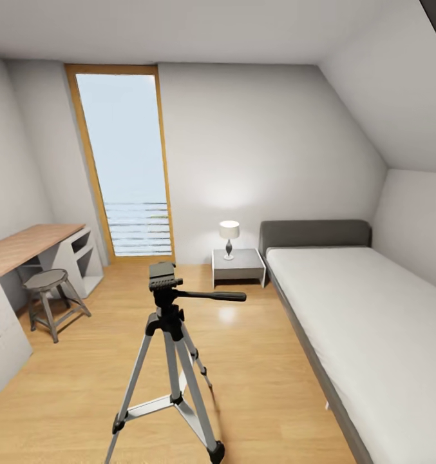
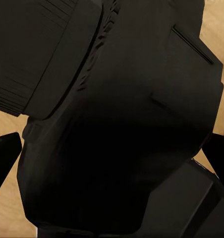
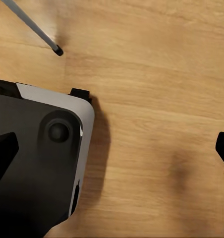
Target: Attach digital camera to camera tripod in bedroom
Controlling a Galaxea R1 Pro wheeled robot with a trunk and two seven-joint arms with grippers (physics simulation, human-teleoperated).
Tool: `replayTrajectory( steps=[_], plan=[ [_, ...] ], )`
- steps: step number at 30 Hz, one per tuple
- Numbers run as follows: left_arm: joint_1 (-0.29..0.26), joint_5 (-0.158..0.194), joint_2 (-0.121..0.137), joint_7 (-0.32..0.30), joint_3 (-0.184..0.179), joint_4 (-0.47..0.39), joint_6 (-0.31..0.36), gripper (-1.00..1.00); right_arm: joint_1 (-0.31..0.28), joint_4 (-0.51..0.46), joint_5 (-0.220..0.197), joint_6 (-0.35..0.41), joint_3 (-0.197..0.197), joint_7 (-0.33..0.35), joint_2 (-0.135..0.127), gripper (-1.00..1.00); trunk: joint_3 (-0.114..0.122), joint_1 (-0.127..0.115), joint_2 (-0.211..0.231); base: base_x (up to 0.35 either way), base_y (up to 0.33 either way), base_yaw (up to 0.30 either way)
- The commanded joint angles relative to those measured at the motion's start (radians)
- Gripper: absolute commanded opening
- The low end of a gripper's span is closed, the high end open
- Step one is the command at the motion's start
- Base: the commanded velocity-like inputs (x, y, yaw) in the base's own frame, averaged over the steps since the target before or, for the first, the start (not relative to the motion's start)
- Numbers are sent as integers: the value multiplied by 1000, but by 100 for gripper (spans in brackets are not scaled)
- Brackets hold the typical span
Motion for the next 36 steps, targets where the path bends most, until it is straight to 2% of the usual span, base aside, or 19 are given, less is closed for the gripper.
replayTrajectory(
  steps=[1, 24, 36],
  plan=[
    [0, 9, 0, 2, -5, 1, -1, -100, -1, 3, 4, -6, 7, 1, 0, 100, 0, 0, -1, -1, -1, 257],
    [0, 5, -1, 1, -6, 1, -1, -100, -1, 3, 4, -6, 7, 1, 0, 100, 0, 0, -1, -1, 0, 268],
    [0, 4, -1, 1, -7, 1, -1, -100, -1, 3, 4, -6, 7, 1, -1, 100, 0, 0, -1, -143, 0, 270]
  ],
)
